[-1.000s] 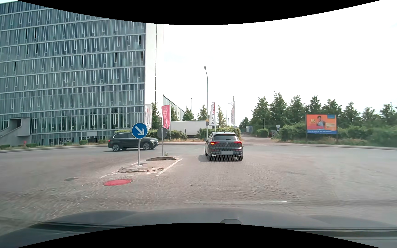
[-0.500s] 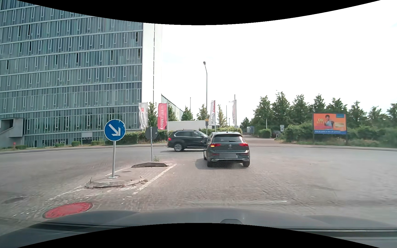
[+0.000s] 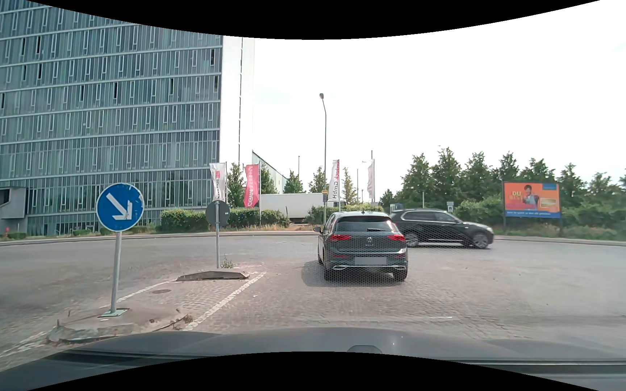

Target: Follow the waypoints while adhering to traffic rules and regulations

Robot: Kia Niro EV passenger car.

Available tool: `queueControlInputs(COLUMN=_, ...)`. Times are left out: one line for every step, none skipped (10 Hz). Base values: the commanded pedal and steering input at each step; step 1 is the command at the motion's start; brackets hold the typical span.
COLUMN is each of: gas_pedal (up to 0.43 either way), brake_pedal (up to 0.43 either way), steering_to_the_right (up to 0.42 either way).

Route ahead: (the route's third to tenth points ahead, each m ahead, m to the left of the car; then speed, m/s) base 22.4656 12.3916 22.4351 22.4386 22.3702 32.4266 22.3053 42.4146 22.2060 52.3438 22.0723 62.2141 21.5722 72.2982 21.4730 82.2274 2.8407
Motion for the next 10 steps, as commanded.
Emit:
queueControlInputs(gas_pedal=0.000, brake_pedal=0.189, steering_to_the_right=-0.003)
queueControlInputs(gas_pedal=0.000, brake_pedal=0.189, steering_to_the_right=-0.003)
queueControlInputs(gas_pedal=0.000, brake_pedal=0.189, steering_to_the_right=-0.003)
queueControlInputs(gas_pedal=0.000, brake_pedal=0.189, steering_to_the_right=-0.003)
queueControlInputs(gas_pedal=0.000, brake_pedal=0.189, steering_to_the_right=-0.002)
queueControlInputs(gas_pedal=0.000, brake_pedal=0.189, steering_to_the_right=-0.002)
queueControlInputs(gas_pedal=0.000, brake_pedal=0.189, steering_to_the_right=-0.002)
queueControlInputs(gas_pedal=0.000, brake_pedal=0.189, steering_to_the_right=-0.002)
queueControlInputs(gas_pedal=0.000, brake_pedal=0.189, steering_to_the_right=-0.002)
queueControlInputs(gas_pedal=0.000, brake_pedal=0.189, steering_to_the_right=-0.001)
